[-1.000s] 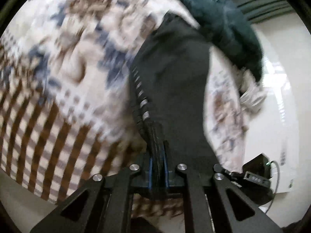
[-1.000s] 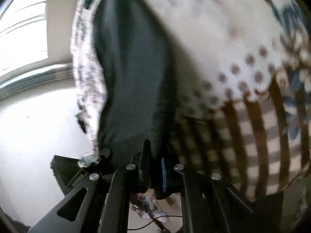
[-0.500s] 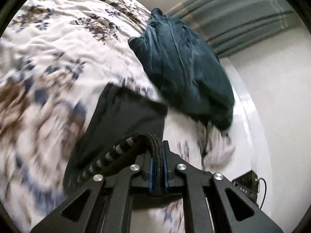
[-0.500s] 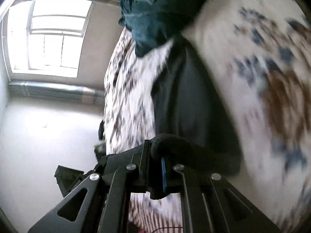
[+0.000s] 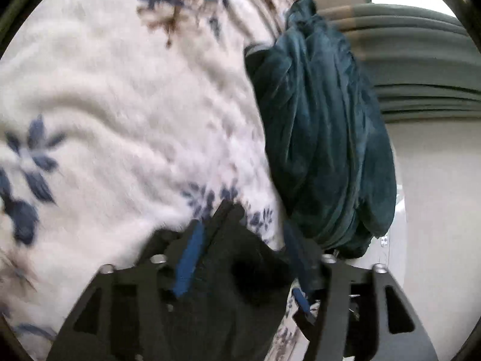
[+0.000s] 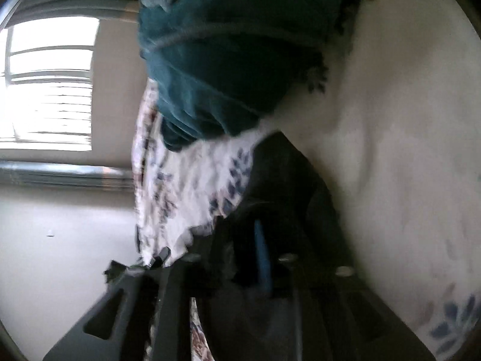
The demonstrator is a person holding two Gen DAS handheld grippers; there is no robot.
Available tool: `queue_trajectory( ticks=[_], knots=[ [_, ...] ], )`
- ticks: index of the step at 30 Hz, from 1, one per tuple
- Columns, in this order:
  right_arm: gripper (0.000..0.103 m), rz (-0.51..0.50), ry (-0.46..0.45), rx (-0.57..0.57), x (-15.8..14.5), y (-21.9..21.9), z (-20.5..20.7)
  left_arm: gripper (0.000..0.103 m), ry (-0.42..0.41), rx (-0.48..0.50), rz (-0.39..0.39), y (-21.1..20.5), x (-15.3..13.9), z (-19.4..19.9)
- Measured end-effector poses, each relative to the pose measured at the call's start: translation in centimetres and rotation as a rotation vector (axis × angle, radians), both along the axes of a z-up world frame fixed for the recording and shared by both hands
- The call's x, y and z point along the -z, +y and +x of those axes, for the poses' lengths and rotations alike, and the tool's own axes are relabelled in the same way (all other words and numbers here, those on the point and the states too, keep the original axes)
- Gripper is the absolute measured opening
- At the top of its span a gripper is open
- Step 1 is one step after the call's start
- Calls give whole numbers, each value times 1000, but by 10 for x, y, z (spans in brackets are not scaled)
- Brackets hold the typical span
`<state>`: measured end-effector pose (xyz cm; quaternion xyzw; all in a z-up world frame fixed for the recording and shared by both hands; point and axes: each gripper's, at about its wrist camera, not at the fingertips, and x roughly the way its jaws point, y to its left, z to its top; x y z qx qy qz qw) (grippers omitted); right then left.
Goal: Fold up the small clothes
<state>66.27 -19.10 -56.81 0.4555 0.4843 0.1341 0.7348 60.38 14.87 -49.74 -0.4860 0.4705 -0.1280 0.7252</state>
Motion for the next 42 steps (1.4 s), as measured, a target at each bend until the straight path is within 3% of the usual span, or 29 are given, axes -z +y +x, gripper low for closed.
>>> queue_trajectory(
  ticks=[1,3,6,8,9,10,11,15,17,21,23,26,27,28,29,31,32,33,37,40,42],
  knots=[
    [64,-28,-15,-3,-3,-4,-7,55,-13,15,28,1,-1,-2],
    [64,-88,-15,-13,-6,-7,-17,55,-21,81,168,-6,-5,-5],
    [64,-245,17,-73,-3,2,-19,55,-53,264,399,-40,-4,5],
    [64,-303,16,-117,1,13,-11,54,-82,355,491,-63,0,14],
    [56,-331,10,-140,2,21,-5,48,-110,378,536,-72,-1,17],
    [45,-362,1,-154,3,26,-3,4,-148,396,561,-79,-3,19],
    [12,-403,2,-171,3,34,2,6,-148,400,591,-81,-3,21],
    [7,-515,-21,-198,-7,52,9,6,-164,340,581,-62,-13,19],
    [7,-519,-40,-186,-15,51,7,6,-149,312,585,-51,-7,17],
    [7,-568,22,-163,-3,43,13,7,-44,370,588,-54,30,39],
    [7,-578,56,-172,8,42,18,8,-31,390,599,-60,32,45],
    [7,-553,85,-190,16,42,23,13,-26,367,552,-50,15,37],
    [13,-523,89,-191,15,38,19,17,-40,330,523,-40,3,27],
    [16,-498,91,-188,12,33,13,29,-52,305,497,-33,-5,18],
    [22,-461,88,-191,9,28,6,48,-63,269,457,-23,-14,4],
    [46,-416,95,-216,1,17,-15,71,-56,219,382,-8,-28,-30],
    [60,-405,96,-229,-2,12,-24,71,-55,190,331,-1,-33,-53],
    [65,-387,104,-252,-5,7,-37,72,-44,164,283,0,-37,-78],
    [68,-339,169,-315,-7,-13,-84,76,123,61,127,-13,-24,-181],
    [70,-298,209,-363,-5,-22,-110,76,228,-7,27,-31,2,-226],
    [74,-273,213,-388,0,-24,-118,76,268,-31,-20,-42,21,-236]
  ],
)
